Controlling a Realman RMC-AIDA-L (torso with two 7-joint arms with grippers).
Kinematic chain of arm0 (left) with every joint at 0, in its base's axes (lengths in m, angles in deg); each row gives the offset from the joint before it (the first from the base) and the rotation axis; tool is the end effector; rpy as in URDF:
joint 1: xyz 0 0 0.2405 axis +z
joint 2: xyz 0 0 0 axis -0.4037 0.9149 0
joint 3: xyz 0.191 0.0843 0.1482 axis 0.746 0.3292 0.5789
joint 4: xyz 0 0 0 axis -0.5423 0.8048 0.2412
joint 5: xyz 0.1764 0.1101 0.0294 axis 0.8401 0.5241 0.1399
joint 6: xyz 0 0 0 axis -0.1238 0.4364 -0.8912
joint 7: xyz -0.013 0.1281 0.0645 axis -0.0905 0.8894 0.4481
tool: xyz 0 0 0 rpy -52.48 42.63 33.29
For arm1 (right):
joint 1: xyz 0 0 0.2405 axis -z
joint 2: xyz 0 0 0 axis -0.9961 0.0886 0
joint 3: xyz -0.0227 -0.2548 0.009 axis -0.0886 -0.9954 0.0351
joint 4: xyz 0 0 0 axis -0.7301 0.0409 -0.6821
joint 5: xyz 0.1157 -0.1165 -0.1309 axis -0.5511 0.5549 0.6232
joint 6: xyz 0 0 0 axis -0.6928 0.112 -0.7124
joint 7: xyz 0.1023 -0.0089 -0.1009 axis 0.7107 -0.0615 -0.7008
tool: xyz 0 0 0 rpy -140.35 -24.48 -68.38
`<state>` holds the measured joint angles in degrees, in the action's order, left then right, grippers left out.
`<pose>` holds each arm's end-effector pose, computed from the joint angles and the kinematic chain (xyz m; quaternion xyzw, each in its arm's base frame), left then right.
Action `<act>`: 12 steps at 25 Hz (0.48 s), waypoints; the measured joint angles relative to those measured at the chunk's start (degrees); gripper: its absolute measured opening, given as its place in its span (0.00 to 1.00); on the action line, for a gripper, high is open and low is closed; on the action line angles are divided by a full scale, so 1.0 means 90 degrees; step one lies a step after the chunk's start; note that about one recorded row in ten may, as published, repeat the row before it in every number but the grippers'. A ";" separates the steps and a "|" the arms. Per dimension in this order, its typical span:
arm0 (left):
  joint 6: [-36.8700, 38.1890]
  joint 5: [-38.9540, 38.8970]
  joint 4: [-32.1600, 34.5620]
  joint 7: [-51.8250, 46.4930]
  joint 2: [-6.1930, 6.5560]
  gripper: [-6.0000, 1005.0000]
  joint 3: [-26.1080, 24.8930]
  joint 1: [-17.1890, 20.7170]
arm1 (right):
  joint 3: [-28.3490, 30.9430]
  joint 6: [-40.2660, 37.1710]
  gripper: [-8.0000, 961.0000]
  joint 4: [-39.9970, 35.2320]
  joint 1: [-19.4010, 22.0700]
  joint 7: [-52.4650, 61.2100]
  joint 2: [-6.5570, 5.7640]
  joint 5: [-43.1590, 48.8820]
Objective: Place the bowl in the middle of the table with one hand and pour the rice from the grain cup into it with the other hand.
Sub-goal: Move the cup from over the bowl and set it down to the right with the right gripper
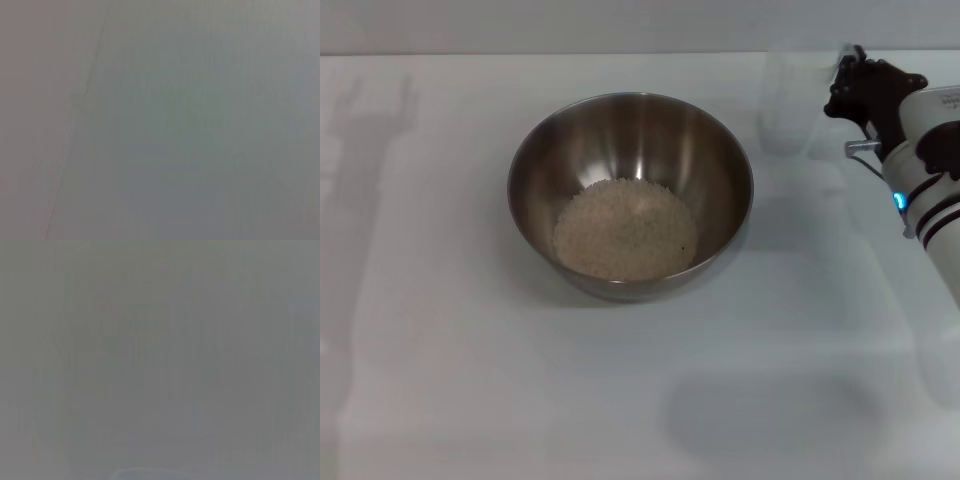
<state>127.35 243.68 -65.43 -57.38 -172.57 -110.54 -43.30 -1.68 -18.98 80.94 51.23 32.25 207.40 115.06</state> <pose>-0.2649 0.3719 0.0966 -0.5619 -0.1327 -0.4612 0.6738 0.2756 0.3859 -0.0505 -0.7068 0.2764 0.2600 0.5970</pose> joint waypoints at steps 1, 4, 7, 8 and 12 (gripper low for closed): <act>0.0000 -0.0001 0.0000 0.0000 0.0000 0.64 0.0000 -0.0004 | 0.0000 0.0089 0.03 -0.0018 -0.0032 0.0000 0.0003 0.0000; 0.0000 -0.0001 0.0001 0.0000 0.0000 0.64 0.0000 -0.0016 | 0.0005 0.0349 0.04 -0.0106 -0.0143 0.0012 0.0008 0.0000; 0.0000 0.0000 -0.0006 0.0000 0.0000 0.64 0.0000 -0.0014 | 0.0002 0.0573 0.05 -0.0155 -0.0249 0.0019 0.0002 0.0010; 0.0000 0.0000 -0.0031 0.0000 0.0000 0.64 -0.0002 0.0013 | -0.0002 0.0628 0.05 -0.0157 -0.0266 0.0019 0.0002 0.0042; 0.0027 -0.0001 -0.0043 0.0000 0.0000 0.64 -0.0018 0.0039 | -0.0007 0.0807 0.07 -0.0161 -0.0329 0.0025 0.0000 0.0280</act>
<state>127.59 243.67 -65.82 -57.38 -172.57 -110.70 -42.95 -1.75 -11.72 79.50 48.27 32.47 207.40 117.58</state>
